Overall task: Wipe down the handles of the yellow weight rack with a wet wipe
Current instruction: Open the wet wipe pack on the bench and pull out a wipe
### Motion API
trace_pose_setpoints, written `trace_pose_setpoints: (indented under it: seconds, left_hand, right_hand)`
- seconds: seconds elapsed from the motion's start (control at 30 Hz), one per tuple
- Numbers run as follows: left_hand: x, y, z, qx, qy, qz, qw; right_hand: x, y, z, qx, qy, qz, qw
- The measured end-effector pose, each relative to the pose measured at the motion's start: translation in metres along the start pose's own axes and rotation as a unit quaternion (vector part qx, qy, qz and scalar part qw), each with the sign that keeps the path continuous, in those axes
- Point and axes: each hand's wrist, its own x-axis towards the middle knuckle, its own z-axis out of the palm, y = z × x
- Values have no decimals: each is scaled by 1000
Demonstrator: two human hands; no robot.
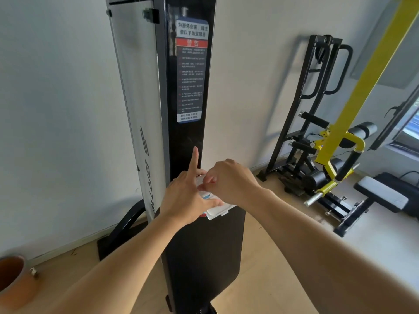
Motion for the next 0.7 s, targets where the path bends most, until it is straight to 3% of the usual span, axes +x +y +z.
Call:
trace_pose_setpoints:
  seconds: [0.17,0.5,0.63,0.7]
  left_hand:
    - [1,-1,0,-5,-2,-3,1000]
    - [1,-7,1,-33,-22,-27,999]
    - [2,-7,4,-31,-6,-13,999]
    - [2,-7,5,-14,4,-7,1000]
  right_hand:
    - [13,-12,1,-16,-16,55,998]
    - [1,-36,-5,-85,11,54,995]
    - [1,-25,-1,-30,17,120,992]
    - [4,-13,-6,52,33,157,986]
